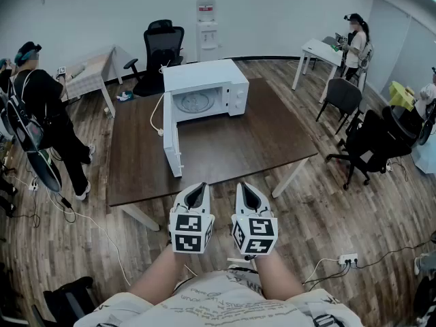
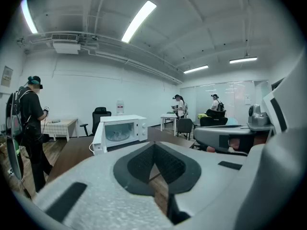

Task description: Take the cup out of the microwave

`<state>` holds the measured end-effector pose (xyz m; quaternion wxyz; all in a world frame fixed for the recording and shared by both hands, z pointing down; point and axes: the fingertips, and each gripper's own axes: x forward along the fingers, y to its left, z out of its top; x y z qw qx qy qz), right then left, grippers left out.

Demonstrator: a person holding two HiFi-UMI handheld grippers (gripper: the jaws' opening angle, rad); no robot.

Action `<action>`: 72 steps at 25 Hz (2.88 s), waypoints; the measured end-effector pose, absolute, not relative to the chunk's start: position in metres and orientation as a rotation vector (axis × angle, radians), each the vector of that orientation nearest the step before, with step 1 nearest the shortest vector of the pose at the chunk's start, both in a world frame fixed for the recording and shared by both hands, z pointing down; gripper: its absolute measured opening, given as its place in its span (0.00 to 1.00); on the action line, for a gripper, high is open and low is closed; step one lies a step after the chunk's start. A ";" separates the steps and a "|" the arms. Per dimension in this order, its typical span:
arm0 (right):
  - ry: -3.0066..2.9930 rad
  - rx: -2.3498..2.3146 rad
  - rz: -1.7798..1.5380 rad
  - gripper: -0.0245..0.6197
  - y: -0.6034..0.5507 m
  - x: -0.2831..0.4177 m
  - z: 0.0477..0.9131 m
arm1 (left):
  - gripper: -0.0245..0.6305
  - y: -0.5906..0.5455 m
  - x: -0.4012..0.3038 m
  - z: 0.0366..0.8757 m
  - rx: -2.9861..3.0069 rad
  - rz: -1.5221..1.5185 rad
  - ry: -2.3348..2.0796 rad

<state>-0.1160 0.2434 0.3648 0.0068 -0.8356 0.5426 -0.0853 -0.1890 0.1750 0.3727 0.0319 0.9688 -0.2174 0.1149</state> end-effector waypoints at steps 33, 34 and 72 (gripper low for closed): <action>1.901 -2.448 -0.284 0.05 0.229 -0.025 0.369 | 0.06 0.174 -0.105 0.384 2.886 0.355 -0.834; 1.905 -2.450 -0.290 0.05 0.226 -0.024 0.372 | 0.06 0.172 -0.103 0.386 2.887 0.359 -0.832; 1.970 -2.453 -0.439 0.05 0.043 0.094 0.394 | 0.06 -0.014 0.031 0.406 2.810 0.383 -0.753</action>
